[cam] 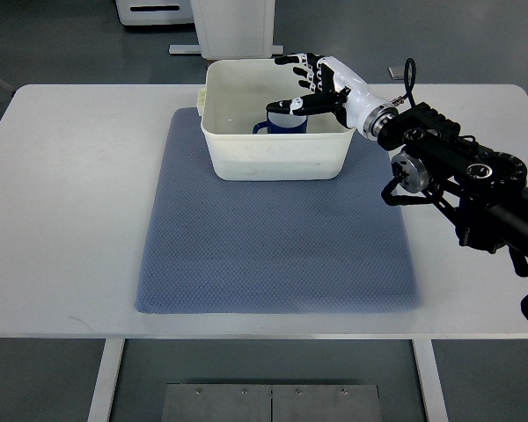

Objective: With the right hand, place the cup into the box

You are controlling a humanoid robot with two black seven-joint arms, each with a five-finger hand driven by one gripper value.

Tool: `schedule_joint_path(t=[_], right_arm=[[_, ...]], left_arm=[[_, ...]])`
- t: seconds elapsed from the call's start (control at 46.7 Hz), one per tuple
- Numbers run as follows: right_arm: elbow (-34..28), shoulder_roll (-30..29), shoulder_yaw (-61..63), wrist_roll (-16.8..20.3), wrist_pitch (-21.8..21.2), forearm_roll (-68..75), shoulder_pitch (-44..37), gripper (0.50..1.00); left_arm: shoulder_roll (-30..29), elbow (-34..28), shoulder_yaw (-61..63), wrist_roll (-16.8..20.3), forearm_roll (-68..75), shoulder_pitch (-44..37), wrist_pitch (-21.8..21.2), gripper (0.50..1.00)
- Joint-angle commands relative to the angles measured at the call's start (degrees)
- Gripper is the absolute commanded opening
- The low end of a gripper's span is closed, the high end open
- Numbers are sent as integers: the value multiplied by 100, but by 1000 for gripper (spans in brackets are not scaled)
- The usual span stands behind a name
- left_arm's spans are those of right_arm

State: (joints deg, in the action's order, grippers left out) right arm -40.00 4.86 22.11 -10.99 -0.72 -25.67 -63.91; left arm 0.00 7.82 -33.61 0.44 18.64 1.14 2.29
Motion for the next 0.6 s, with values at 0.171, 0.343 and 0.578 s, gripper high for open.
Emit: schedule_joint_path(t=[0.171, 0.343, 0.578], right_arm=[[-271, 410, 495, 53, -95, 44, -7, 995], [-324, 761, 917, 62, -411, 88, 177, 995], [-324, 1043, 1585, 237, -860, 686, 546, 995]], left_arm=[[0, 0, -5, 0, 0, 0, 0, 1000], [0, 0, 4, 0, 0, 0, 0, 1000], [0, 0, -5, 0, 0, 0, 0, 1000]])
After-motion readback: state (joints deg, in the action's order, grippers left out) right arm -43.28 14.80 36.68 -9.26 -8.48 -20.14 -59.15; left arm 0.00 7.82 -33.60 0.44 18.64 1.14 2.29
